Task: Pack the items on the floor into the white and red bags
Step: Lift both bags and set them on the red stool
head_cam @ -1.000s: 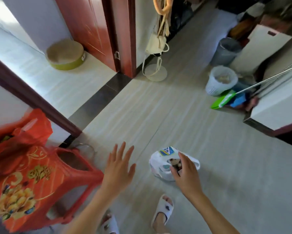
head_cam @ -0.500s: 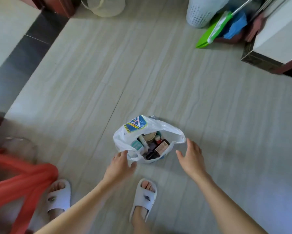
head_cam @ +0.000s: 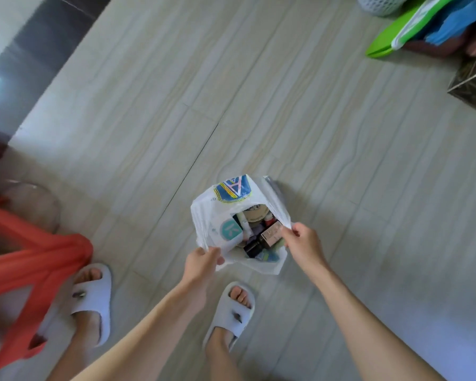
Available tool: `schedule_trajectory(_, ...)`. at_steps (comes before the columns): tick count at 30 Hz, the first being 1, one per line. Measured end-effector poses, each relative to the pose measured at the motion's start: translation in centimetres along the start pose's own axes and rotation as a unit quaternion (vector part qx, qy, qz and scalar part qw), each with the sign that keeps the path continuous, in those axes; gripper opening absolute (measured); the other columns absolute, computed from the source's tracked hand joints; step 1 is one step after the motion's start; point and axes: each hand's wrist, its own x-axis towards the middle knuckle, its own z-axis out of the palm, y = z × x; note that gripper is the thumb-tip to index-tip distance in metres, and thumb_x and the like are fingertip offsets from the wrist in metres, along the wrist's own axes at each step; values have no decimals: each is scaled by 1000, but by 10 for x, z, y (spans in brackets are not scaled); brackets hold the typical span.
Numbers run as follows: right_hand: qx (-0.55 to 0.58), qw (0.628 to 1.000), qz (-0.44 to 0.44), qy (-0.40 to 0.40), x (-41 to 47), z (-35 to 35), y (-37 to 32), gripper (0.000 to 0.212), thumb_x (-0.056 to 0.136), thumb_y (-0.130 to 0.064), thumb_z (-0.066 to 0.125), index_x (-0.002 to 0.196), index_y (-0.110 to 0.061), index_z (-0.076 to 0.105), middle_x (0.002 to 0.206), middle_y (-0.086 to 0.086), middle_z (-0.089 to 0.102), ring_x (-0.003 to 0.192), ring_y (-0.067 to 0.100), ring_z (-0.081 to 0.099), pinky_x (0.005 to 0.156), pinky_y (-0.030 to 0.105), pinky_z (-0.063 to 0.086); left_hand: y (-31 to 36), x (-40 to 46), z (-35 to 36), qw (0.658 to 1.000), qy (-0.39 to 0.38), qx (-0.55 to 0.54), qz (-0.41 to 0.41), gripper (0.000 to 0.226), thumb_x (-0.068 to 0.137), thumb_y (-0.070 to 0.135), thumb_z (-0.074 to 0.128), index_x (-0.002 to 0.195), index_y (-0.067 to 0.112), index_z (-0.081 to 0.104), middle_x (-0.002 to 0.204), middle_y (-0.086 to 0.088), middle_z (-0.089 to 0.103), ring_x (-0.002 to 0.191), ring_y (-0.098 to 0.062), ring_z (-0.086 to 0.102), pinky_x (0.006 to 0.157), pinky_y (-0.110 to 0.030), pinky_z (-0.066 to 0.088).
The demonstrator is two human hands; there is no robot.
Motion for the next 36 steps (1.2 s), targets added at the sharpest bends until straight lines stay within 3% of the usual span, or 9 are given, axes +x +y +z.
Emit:
schedule_trajectory(2,-27,999,-29,-6,-20,-10,-35,35,87,-22,55,59,-6,40,57,10,44,67,23,42,54,31,29,13,-17,-20,1000,-4,-12,-6,20,64,28,53,67,8,56,86,-10,59,82,-24,49,79,-33,41)
schedule_trajectory(5,-72,996,-47,-9,-50,-33,-79,28,89,-20,50,65,-7,48,65,11,50,70,24,44,57,35,23,34,-46,-49,1000,-9,2,13,19,79,17,51,64,8,57,82,-10,59,78,-23,47,77,-32,38)
schedule_trajectory(11,-54,992,-117,5,-134,-51,-152,41,90,-15,49,56,-16,26,52,-2,28,52,15,26,46,24,22,71,-113,-130,985,24,83,148,28,90,14,43,69,8,61,62,3,59,57,-12,47,53,-21,35)
schedule_trajectory(15,-41,986,-158,-12,-208,-49,-213,37,90,-20,51,58,-3,46,56,3,42,58,19,38,49,24,29,90,-169,-202,968,41,138,207,27,91,12,41,84,9,67,59,4,61,50,-3,49,40,-8,33)
schedule_trajectory(18,-40,982,-183,-34,-268,-43,-267,42,91,-27,51,82,13,58,67,20,56,64,21,48,55,30,34,104,-219,-268,961,62,135,231,27,88,10,43,82,6,69,55,2,61,36,1,48,38,-7,32)
schedule_trajectory(21,-68,972,-215,-66,-323,-35,-328,50,90,-35,50,86,14,58,75,23,63,62,20,48,61,30,38,116,-264,-339,959,83,111,248,29,86,13,44,69,9,67,48,2,58,36,0,50,49,-14,41)
schedule_trajectory(25,-44,963,-228,-137,-402,-12,-401,49,90,-35,54,75,11,61,48,-9,51,55,17,46,65,35,40,119,-320,-432,953,112,69,274,33,86,15,45,57,12,60,44,1,56,43,-10,57,60,-22,47)
schedule_trajectory(30,-80,940,-276,-186,-485,46,-476,40,92,-32,53,73,3,63,53,-3,50,58,17,45,62,33,41,108,-357,-537,938,179,56,293,36,85,19,46,52,13,58,45,-3,59,43,-13,56,62,-26,51)
schedule_trajectory(36,-157,905,-315,-237,-553,136,-537,35,94,-36,48,72,-10,60,64,-1,55,60,10,50,60,26,46,66,-371,-643,924,290,-24,250,36,84,20,48,50,14,56,36,2,53,40,-14,57,59,-30,51)
